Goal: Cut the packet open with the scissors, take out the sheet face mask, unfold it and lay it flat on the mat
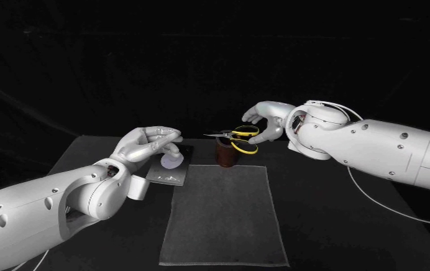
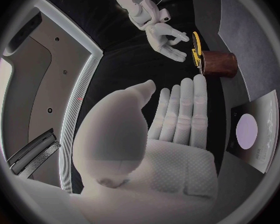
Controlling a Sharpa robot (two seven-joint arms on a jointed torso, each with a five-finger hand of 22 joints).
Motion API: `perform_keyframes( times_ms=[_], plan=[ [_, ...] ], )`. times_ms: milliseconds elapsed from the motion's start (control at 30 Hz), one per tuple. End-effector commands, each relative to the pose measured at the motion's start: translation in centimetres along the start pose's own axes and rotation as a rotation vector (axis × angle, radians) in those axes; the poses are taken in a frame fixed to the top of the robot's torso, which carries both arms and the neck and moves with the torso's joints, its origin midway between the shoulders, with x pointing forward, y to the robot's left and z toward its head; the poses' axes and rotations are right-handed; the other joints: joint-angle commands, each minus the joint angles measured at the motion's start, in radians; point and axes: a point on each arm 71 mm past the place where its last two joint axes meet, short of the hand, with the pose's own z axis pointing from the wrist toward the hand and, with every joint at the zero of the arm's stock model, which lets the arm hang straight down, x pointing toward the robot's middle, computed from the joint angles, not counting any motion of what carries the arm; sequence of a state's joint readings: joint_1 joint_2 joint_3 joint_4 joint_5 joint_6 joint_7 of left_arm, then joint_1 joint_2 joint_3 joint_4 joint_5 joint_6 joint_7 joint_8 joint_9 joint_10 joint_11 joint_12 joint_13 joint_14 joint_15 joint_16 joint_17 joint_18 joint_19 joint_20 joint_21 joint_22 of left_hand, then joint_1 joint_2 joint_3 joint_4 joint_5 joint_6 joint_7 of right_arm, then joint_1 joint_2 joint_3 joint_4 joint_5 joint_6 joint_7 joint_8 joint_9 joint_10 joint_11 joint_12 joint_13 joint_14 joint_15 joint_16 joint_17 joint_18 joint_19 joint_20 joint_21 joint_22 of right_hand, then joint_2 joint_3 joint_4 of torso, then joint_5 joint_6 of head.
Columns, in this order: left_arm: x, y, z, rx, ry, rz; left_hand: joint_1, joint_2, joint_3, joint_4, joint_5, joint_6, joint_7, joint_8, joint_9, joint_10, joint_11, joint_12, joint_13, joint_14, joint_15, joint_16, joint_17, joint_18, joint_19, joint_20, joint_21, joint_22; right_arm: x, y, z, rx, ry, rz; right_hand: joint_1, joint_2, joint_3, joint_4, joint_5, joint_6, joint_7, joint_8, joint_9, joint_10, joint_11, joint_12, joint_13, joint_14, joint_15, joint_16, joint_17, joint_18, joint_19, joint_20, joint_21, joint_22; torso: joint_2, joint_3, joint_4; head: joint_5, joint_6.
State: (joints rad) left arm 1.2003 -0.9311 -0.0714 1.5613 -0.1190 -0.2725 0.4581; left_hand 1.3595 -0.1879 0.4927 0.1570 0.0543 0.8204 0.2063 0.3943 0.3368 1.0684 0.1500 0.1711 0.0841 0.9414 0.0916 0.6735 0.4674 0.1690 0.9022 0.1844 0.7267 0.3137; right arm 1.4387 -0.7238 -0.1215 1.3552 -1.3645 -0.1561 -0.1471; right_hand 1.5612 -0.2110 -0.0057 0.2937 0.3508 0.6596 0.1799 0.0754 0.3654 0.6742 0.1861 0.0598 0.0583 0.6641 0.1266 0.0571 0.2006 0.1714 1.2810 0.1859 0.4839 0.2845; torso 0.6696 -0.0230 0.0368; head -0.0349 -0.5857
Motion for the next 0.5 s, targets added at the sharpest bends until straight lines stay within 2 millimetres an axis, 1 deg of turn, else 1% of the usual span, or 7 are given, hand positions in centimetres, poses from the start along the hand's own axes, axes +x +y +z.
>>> perform_keyframes(
  times_ms=[33,133,200,267,433,500],
  plan=[
    [0.33,-0.13,0.09,0.008,0.021,-0.006,0.004,0.006,0.006,-0.002,0.001,-0.002,-0.001,-0.005,0.001,-0.005,-0.003,-0.005,0.001,-0.003,-0.002,-0.005,0.001,0.014,-0.007,0.0,0.006,0.001,0.29,0.09,0.47,-0.005,0.027,0.021,-0.004,0.014,0.011,0.0,-0.002,0.014,0.063,0.007,0.006,0.008,0.005,0.004,0.001,0.007,0.008,0.003,-0.001,0.007,0.009,0.002,-0.007,-0.002,0.002,0.0003,0.0006,0.0,-0.002],
    [0.4,-0.12,0.13,0.008,0.023,-0.006,0.005,0.006,0.007,-0.003,0.001,-0.002,-0.001,-0.005,0.001,-0.005,-0.003,-0.005,0.001,-0.003,-0.002,-0.005,0.001,0.014,-0.007,0.0,0.006,0.001,0.47,0.13,0.77,-0.001,0.034,0.026,-0.004,0.017,0.015,-0.001,-0.003,0.02,0.068,0.009,0.008,0.019,0.009,0.005,0.001,0.017,0.011,0.005,-0.001,0.006,0.012,0.003,-0.007,-0.002,0.002,0.0002,0.0029,0.0,-0.006],
    [0.44,-0.11,0.16,0.007,0.024,-0.007,0.005,0.006,0.007,-0.003,0.001,-0.002,-0.001,-0.005,0.001,-0.005,-0.003,-0.005,0.001,-0.003,-0.002,-0.005,0.001,0.014,-0.007,0.0,0.006,0.001,0.56,0.13,0.88,0.004,0.038,0.03,-0.004,0.018,0.016,-0.001,-0.004,0.021,0.07,0.009,0.008,0.023,0.011,0.005,0.001,0.022,0.012,0.006,0.0,0.005,0.013,0.004,-0.007,-0.003,0.003,0.0002,0.0046,-0.001,-0.007],
    [0.47,-0.1,0.2,0.007,0.025,-0.007,0.005,0.006,0.007,-0.003,0.001,-0.002,-0.001,-0.005,0.001,-0.005,-0.003,-0.005,0.001,-0.003,-0.002,-0.005,0.001,0.014,-0.007,0.0,0.006,0.001,0.63,0.11,0.95,0.01,0.043,0.034,-0.006,0.02,0.018,-0.001,-0.006,0.03,0.075,0.011,0.011,0.044,0.016,0.007,0.003,0.041,0.016,0.009,0.001,0.004,0.016,0.006,-0.007,-0.003,0.005,-0.0006,0.0063,-0.004,-0.008],
    [0.45,-0.07,0.25,0.006,0.024,-0.006,0.006,0.007,0.007,-0.003,0.001,-0.002,-0.001,-0.006,0.001,-0.006,-0.003,-0.005,0.001,-0.002,-0.002,-0.006,0.001,0.014,-0.007,0.0,0.007,0.001,0.71,-0.12,1.05,0.034,0.051,0.034,-0.012,0.022,0.017,-0.001,-0.01,0.04,0.083,0.014,0.015,0.073,0.024,0.01,0.004,0.077,0.022,0.015,0.006,0.001,0.02,0.012,-0.008,-0.004,0.007,-0.0027,0.0065,-0.008,-0.008],
    [0.42,-0.06,0.25,0.006,0.023,-0.006,0.006,0.007,0.007,-0.003,0.001,-0.002,-0.001,-0.006,0.001,-0.006,-0.003,-0.005,0.001,-0.002,-0.002,-0.006,0.001,0.014,-0.007,0.0,0.007,0.001,0.73,-0.25,1.12,0.043,0.055,0.032,-0.014,0.023,0.017,-0.001,-0.013,0.051,0.087,0.017,0.019,0.093,0.028,0.012,0.005,0.102,0.025,0.02,0.008,-0.001,0.02,0.016,-0.009,-0.004,0.007,-0.0019,0.0056,-0.008,-0.008]
  ],
)
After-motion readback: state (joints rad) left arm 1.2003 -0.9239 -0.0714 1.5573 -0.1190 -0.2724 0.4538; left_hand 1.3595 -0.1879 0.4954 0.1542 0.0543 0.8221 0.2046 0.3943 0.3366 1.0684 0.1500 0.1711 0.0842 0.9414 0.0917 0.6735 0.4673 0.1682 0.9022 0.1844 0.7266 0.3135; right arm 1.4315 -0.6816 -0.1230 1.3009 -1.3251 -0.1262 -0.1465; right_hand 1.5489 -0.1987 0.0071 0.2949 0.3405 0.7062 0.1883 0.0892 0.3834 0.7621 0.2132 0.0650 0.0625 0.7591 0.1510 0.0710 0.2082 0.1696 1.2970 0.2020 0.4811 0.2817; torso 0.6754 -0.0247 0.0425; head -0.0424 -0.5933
